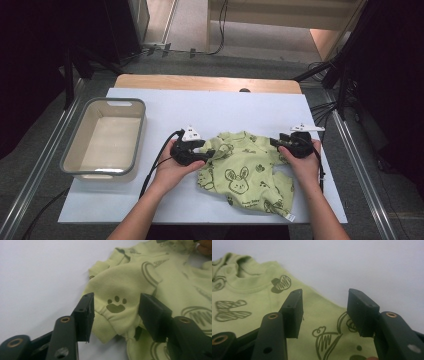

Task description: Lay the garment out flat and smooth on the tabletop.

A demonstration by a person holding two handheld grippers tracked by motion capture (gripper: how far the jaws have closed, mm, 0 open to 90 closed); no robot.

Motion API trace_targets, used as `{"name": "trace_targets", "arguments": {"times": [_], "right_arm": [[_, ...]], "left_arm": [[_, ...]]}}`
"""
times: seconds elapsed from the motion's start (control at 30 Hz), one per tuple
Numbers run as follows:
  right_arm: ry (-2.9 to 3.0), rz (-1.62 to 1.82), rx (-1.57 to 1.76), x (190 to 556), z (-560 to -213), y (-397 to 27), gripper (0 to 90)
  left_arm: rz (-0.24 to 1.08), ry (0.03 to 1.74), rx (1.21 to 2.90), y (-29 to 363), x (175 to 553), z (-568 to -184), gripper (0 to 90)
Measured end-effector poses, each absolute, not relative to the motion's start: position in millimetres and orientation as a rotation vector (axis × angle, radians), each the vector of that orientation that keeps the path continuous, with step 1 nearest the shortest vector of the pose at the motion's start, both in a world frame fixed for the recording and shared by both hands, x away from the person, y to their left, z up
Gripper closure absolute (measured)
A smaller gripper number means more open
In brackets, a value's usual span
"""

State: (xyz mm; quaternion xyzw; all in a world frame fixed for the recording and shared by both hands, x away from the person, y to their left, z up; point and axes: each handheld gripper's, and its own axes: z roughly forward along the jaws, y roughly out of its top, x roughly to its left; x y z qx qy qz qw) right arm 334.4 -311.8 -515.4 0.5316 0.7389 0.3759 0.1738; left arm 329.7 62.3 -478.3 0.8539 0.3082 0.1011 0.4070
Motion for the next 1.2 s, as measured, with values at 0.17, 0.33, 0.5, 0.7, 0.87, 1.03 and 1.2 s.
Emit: {"name": "trace_targets", "arguments": {"times": [0.17, 0.33, 0.5, 0.7, 0.87, 1.03, 1.2], "right_arm": [[2.134, 1.006, 1.485, 339, -523, -305, 47.4], [2.19, 0.966, 1.407, 337, -522, -296, 69.2], [2.214, 1.022, 1.449, 337, -520, -303, 87.1], [2.075, 1.147, 1.407, 340, -497, -316, 88.2], [1.955, 1.167, 1.429, 357, -475, -330, 88.3], [2.015, 1.23, 1.471, 363, -479, -330, 87.9], [2.152, 1.214, 1.392, 357, -492, -309, 73.7]], "left_arm": [[0.259, 0.784, 2.15, 59, 332, -485, 70.0], [0.247, 0.829, 2.138, 62, 335, -485, 89.8], [0.292, 0.875, 2.092, 77, 337, -474, 90.0], [0.369, 0.991, 2.032, 100, 345, -466, 90.0], [0.39, 1.079, 1.98, 112, 352, -464, 90.0], [0.302, 0.964, 1.984, 107, 346, -466, 86.7], [0.236, 0.836, 2.002, 100, 338, -470, 66.0]]}}
